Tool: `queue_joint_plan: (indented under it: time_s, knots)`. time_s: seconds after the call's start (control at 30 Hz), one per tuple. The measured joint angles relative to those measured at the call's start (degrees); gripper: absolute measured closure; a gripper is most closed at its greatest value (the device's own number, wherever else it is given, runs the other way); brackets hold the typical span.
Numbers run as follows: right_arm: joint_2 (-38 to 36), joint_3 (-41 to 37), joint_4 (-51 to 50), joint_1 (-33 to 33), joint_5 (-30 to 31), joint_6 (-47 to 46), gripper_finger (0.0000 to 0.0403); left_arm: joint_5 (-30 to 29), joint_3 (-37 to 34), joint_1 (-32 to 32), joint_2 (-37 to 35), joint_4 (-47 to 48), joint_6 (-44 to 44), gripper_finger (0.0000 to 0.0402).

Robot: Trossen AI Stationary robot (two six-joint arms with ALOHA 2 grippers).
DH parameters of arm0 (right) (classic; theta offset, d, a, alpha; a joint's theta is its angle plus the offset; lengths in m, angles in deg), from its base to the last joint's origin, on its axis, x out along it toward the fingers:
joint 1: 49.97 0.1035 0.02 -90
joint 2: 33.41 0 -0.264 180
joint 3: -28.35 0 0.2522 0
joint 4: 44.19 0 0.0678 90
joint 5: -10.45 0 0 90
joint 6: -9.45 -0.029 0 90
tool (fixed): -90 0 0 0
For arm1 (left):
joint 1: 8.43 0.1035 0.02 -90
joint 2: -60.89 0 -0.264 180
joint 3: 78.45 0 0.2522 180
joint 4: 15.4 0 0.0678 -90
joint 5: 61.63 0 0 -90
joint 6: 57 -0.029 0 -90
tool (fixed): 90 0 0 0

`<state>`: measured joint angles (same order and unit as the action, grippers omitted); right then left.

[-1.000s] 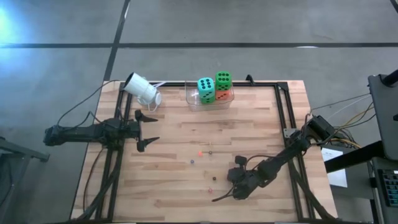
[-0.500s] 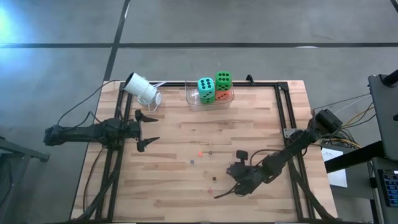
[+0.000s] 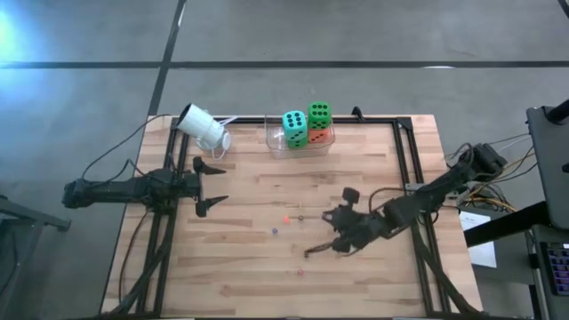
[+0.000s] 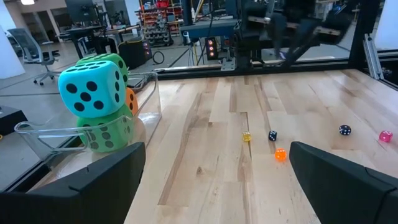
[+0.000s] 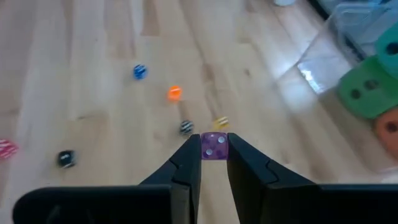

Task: Pick & Place Dice
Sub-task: Put the small violet dice into the transparent bin

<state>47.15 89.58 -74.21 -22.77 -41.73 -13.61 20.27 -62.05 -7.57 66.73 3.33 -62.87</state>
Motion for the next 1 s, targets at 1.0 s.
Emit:
queue_joint_plan:
  time_s: [1.0]
  knots:
    - [-7.3,-2.5,3.5,-39.2,-18.9,20.3,0.0345,0.0,0.0,0.0,0.0,0.0,0.0,0.0002]
